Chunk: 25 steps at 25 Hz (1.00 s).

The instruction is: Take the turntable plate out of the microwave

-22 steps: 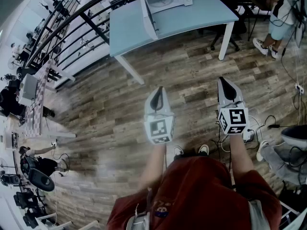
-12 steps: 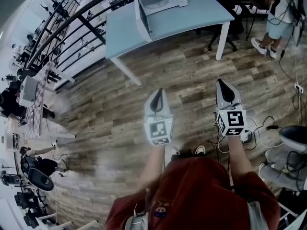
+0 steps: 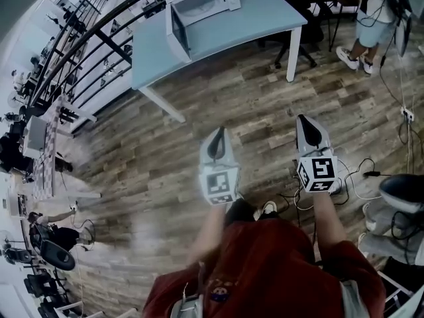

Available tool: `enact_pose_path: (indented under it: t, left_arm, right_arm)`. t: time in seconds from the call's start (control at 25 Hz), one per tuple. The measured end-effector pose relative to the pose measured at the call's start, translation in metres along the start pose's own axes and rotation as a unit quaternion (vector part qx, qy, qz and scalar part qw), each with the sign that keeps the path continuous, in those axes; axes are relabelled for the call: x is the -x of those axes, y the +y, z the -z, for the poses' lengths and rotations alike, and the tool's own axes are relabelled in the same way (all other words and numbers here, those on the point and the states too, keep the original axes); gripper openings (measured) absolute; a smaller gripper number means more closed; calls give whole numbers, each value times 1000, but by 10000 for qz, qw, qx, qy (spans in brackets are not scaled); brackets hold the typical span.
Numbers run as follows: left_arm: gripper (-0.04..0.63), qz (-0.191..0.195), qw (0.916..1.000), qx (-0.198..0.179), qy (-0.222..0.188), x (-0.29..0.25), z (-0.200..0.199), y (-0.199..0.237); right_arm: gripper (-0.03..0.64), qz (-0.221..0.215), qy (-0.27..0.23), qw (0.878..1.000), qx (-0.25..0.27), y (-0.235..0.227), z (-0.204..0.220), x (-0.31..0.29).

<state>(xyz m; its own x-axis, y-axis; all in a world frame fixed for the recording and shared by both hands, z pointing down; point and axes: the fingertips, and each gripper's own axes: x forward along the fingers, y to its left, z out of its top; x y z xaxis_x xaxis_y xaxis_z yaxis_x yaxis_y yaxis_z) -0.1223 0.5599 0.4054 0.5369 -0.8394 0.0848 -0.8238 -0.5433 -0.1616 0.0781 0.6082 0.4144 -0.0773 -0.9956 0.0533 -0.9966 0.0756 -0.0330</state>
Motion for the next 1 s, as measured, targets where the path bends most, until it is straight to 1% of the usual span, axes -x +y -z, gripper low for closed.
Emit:
enact_pose_path:
  t: [0.24,0.48,0.64,0.8,1.0]
  left_arm:
    - [0,104,9999,109,20,-18,9,-14]
    - [0,103,9997,186,118,-43,24,-3]
    - [0,14,9996,262,134,-70,30,15]
    - [0,30,9996,281,40,-104,28,31]
    - [0,148,9993,301,191,-155,26,54]
  right_arm:
    - [-2,112,8,9999,-48,-21,10,-2]
    - [-2,86,126,9999,-59,-22,17,-30]
    - [-2,61,146,9999,7,-26,15,-61]
    - [-2,58,166,9998,45,-32,12,-101]
    - [-2,-15,247,9997,93,-32,6,-162]
